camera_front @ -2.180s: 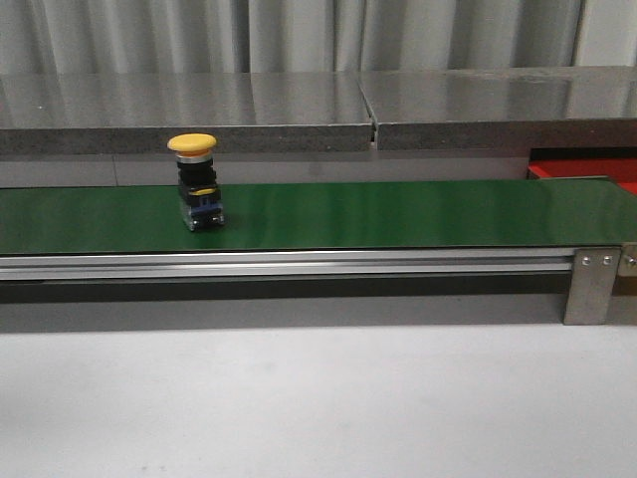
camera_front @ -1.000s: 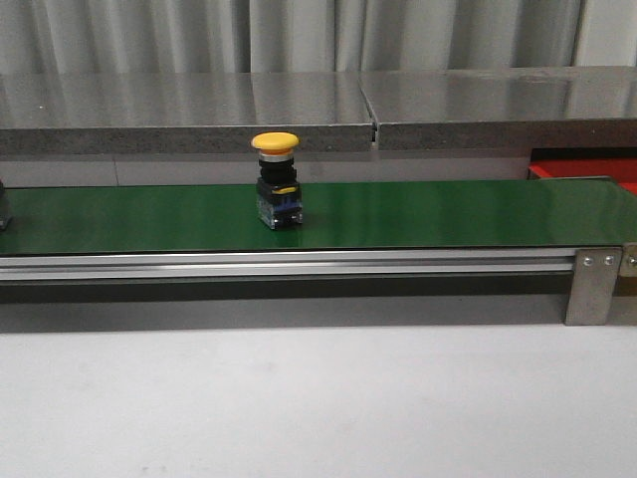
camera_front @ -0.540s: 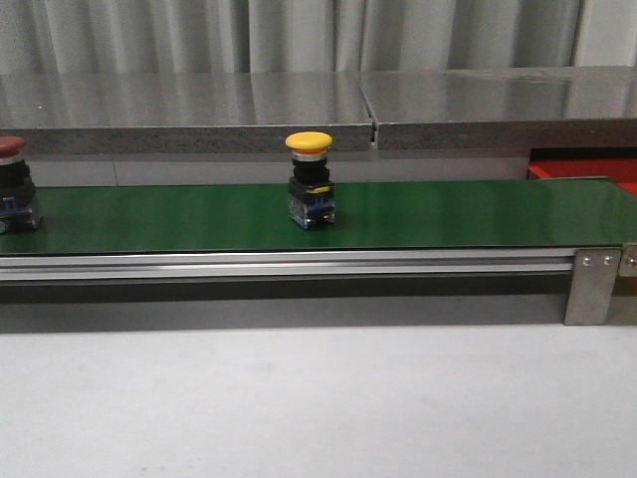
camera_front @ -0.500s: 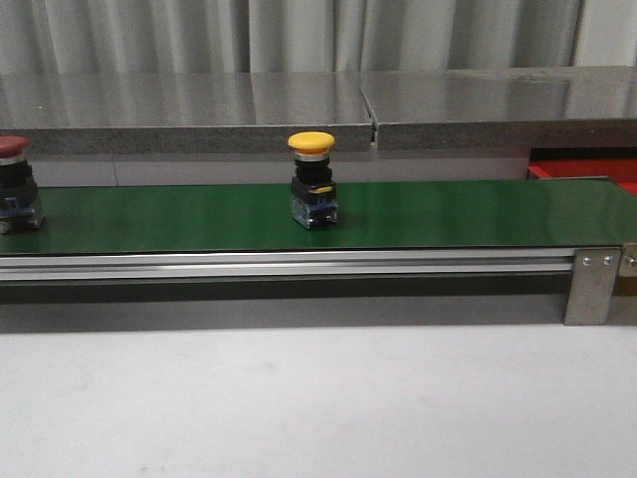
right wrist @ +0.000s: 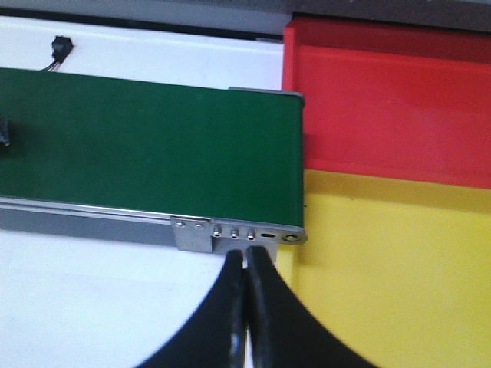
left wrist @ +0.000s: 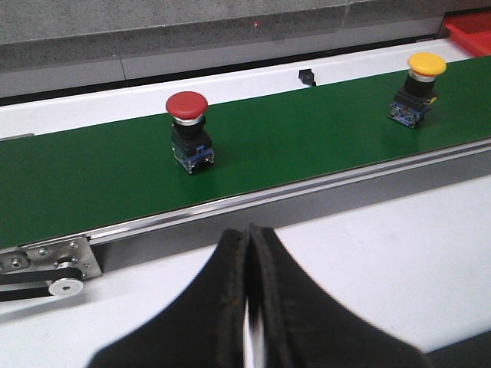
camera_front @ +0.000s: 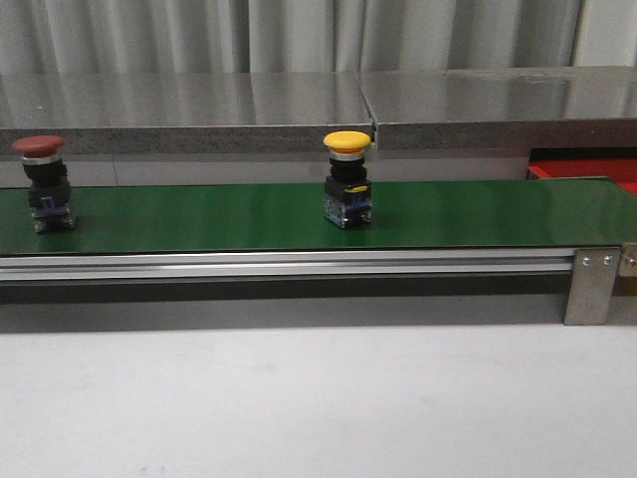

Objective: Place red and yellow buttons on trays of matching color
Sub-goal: 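Lower the right gripper onto the yellow button arriving on the belt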

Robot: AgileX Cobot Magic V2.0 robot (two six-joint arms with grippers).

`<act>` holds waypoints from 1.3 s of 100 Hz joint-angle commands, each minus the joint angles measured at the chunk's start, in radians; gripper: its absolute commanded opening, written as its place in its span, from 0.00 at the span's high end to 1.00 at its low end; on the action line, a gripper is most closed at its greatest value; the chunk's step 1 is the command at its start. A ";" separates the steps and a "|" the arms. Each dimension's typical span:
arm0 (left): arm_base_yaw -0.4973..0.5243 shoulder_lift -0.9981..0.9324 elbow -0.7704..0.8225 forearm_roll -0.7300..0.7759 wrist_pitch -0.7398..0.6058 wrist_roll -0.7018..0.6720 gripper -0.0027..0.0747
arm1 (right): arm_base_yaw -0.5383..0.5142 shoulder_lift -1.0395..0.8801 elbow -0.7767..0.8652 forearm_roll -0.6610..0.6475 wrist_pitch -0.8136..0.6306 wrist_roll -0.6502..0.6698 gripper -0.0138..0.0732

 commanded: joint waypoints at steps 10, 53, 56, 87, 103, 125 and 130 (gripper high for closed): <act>-0.005 0.006 -0.024 -0.023 -0.064 -0.002 0.99 | 0.085 0.162 -0.173 0.004 0.059 -0.015 0.63; -0.005 0.006 -0.024 -0.023 -0.064 -0.002 0.99 | 0.254 0.548 -0.532 0.018 0.292 -0.055 0.27; -0.005 0.006 -0.024 -0.023 -0.064 -0.002 0.99 | 0.261 0.574 -0.566 0.024 0.313 -0.070 0.27; -0.005 0.006 -0.024 -0.023 -0.064 -0.002 0.99 | 0.272 0.852 -0.852 0.119 0.511 -0.194 0.27; -0.005 0.006 -0.024 -0.023 -0.064 -0.002 0.99 | 0.272 0.949 -0.940 0.119 0.524 -0.194 0.27; -0.005 0.006 -0.024 -0.023 -0.064 -0.002 0.99 | 0.267 1.046 -0.994 0.118 0.500 -0.194 0.27; -0.005 0.006 -0.024 -0.023 -0.064 -0.002 0.99 | 0.264 1.058 -0.996 0.118 0.476 -0.194 0.27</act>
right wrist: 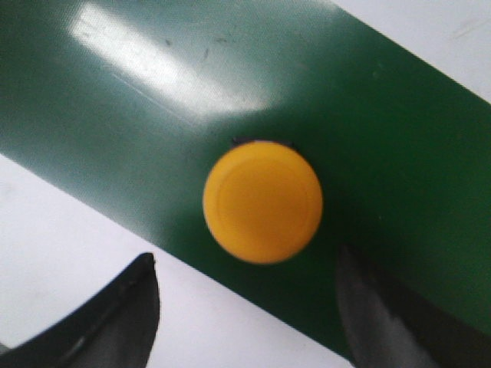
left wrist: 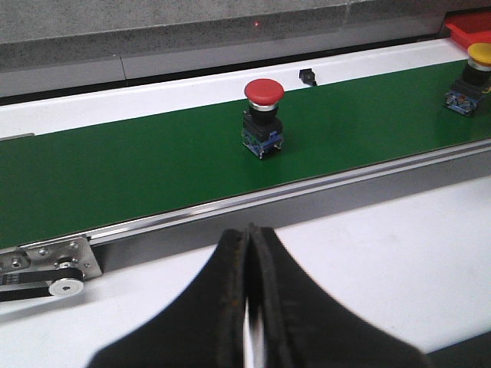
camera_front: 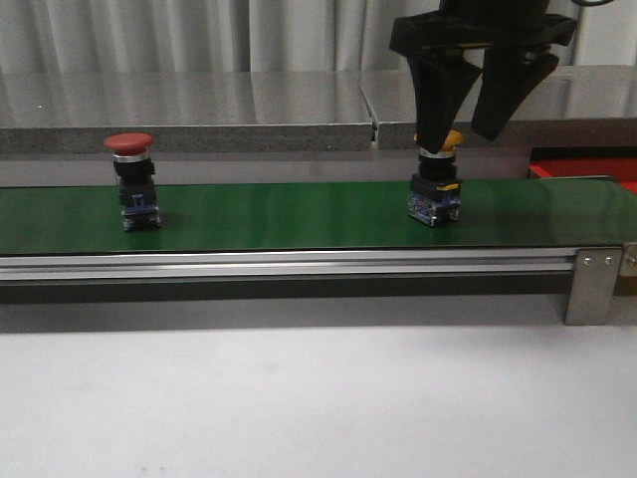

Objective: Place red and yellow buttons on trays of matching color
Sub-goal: 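Lower the right gripper onto the yellow button arriving on the belt, then carry the yellow button with the right gripper into the yellow tray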

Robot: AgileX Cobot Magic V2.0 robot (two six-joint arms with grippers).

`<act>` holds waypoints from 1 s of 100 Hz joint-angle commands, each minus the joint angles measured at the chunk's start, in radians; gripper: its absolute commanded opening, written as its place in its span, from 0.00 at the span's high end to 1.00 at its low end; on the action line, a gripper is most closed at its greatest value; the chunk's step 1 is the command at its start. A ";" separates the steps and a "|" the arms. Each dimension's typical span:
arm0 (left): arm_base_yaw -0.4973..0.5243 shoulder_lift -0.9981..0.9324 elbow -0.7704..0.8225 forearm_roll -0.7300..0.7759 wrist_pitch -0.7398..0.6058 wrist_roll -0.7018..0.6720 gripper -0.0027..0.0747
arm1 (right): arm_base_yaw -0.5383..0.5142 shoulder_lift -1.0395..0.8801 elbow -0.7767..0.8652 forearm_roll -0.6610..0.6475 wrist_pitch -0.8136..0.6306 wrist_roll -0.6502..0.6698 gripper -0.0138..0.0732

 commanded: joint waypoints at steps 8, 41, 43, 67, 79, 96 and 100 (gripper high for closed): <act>-0.005 0.006 -0.024 -0.023 -0.065 -0.002 0.99 | -0.014 -0.007 -0.038 0.004 -0.077 -0.014 0.28; -0.005 0.006 -0.024 -0.023 -0.067 -0.002 0.99 | -0.042 0.000 -0.038 0.000 -0.088 -0.013 0.71; -0.005 0.006 -0.024 -0.023 -0.067 -0.002 0.99 | -0.043 -0.002 -0.038 0.000 -0.089 -0.013 0.72; -0.005 0.006 -0.024 -0.023 -0.067 -0.002 0.99 | -0.088 -0.063 -0.035 0.000 -0.058 0.009 0.74; -0.005 0.006 -0.024 -0.023 -0.067 -0.002 0.99 | -0.142 -0.100 -0.033 0.000 -0.046 0.026 0.74; -0.005 0.006 -0.024 -0.023 -0.067 -0.002 0.99 | -0.238 -0.139 -0.021 0.000 -0.021 0.047 0.74; -0.005 0.006 -0.024 -0.023 -0.067 -0.002 0.99 | -0.266 -0.150 -0.008 0.000 -0.024 0.052 0.74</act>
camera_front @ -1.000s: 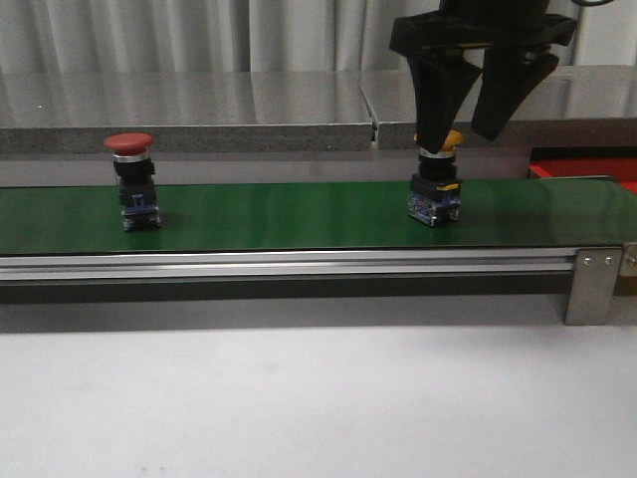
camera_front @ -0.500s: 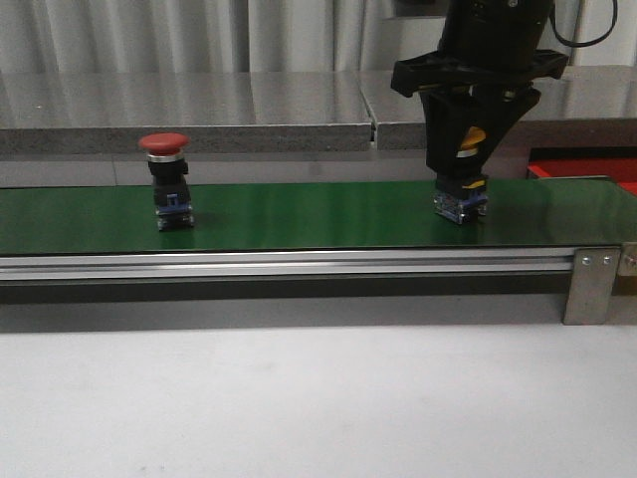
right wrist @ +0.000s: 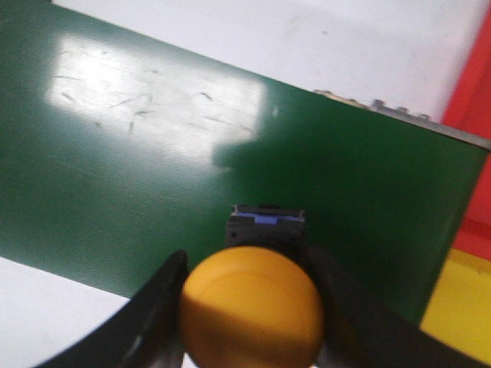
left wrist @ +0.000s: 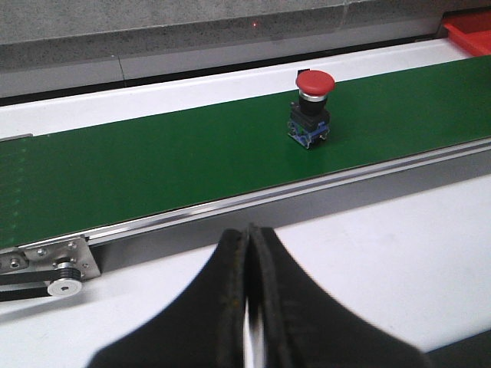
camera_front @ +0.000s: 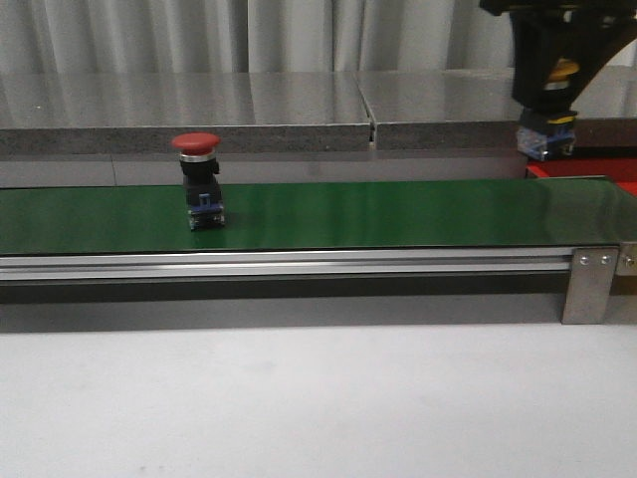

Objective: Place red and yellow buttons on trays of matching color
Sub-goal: 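Carry the yellow button with the right gripper into the yellow tray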

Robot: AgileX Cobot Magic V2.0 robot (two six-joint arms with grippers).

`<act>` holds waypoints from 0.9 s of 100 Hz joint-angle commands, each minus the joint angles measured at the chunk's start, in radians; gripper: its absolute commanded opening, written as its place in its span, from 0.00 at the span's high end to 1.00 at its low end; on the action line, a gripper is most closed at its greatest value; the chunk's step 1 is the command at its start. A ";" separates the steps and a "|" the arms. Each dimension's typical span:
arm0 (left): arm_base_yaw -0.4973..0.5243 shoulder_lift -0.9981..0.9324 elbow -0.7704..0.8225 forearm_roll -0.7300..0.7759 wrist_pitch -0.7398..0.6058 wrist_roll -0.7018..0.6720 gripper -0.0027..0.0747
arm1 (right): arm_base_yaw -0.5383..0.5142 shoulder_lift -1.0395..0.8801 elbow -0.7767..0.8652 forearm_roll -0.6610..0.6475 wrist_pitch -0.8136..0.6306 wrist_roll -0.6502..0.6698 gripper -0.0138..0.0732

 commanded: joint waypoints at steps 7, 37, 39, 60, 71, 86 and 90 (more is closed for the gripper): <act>-0.005 0.006 -0.024 -0.023 -0.067 -0.002 0.99 | -0.101 -0.094 0.024 0.000 -0.026 0.016 0.74; -0.005 0.006 -0.024 -0.023 -0.067 -0.002 0.99 | -0.293 -0.106 0.162 0.000 -0.116 0.048 0.74; -0.005 0.006 -0.024 -0.023 -0.067 -0.002 0.99 | -0.300 -0.106 0.170 0.000 -0.124 0.048 0.74; -0.005 0.006 -0.024 -0.023 -0.067 -0.002 0.99 | -0.373 -0.091 0.236 0.000 -0.199 0.048 0.74; -0.005 0.006 -0.024 -0.023 -0.067 -0.002 0.99 | -0.389 -0.057 0.250 -0.013 -0.226 0.048 0.74; -0.005 0.006 -0.024 -0.023 -0.067 -0.002 0.99 | -0.390 0.015 0.250 -0.006 -0.240 0.058 0.74; -0.005 0.006 -0.024 -0.023 -0.067 -0.002 0.99 | -0.390 0.032 0.250 0.000 -0.243 0.063 0.74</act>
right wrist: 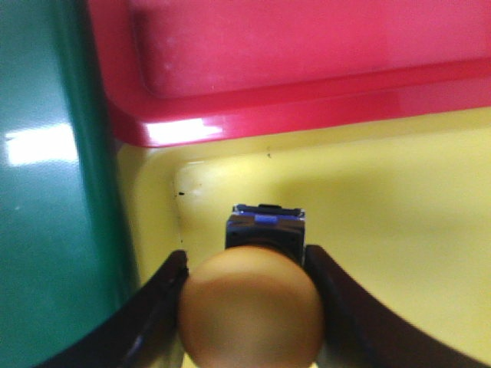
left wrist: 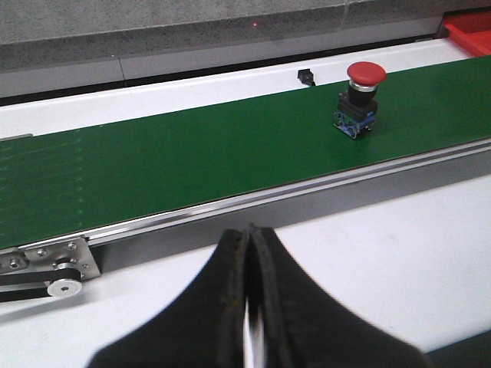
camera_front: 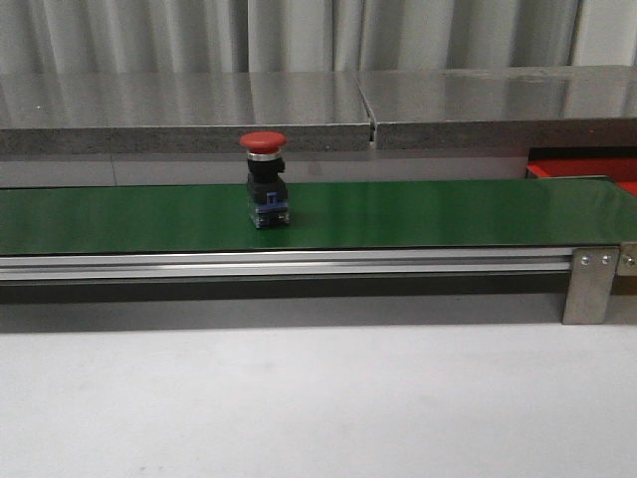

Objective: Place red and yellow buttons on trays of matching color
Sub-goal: 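Carry the yellow button with the right gripper into the yellow tray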

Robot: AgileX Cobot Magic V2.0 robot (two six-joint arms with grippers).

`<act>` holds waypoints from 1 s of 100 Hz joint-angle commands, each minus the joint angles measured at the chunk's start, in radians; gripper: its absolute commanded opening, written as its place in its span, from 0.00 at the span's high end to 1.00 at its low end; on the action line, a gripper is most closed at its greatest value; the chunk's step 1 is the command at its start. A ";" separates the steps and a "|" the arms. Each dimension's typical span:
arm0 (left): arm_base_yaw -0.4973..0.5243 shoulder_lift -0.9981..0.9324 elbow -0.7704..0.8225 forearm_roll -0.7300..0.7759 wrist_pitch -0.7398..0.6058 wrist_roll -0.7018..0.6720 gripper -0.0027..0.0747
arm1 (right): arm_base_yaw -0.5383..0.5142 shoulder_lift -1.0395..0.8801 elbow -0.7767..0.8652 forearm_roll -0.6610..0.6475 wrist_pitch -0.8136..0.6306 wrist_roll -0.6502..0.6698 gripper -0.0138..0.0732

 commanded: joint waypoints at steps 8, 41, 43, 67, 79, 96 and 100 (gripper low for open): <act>-0.005 0.006 -0.024 -0.023 -0.067 -0.002 0.99 | -0.006 0.003 -0.022 0.025 -0.040 0.014 0.73; -0.005 0.006 -0.024 -0.023 -0.067 -0.002 0.99 | -0.006 0.002 -0.015 0.028 -0.050 0.014 0.21; -0.005 0.006 -0.024 -0.023 -0.067 -0.002 0.99 | -0.006 -0.001 -0.015 0.028 -0.052 0.014 0.21; -0.005 0.006 -0.024 -0.023 -0.067 -0.002 0.99 | -0.003 -0.101 -0.015 0.024 -0.057 0.014 0.21; -0.005 0.006 -0.024 -0.023 -0.067 -0.002 0.99 | 0.010 -0.168 -0.015 0.025 -0.057 0.014 0.21; -0.005 0.006 -0.024 -0.023 -0.067 -0.002 0.99 | 0.064 -0.261 -0.001 0.028 -0.051 0.014 0.21; -0.005 0.006 -0.024 -0.023 -0.067 -0.002 0.99 | 0.089 -0.277 0.000 0.028 -0.047 0.014 0.21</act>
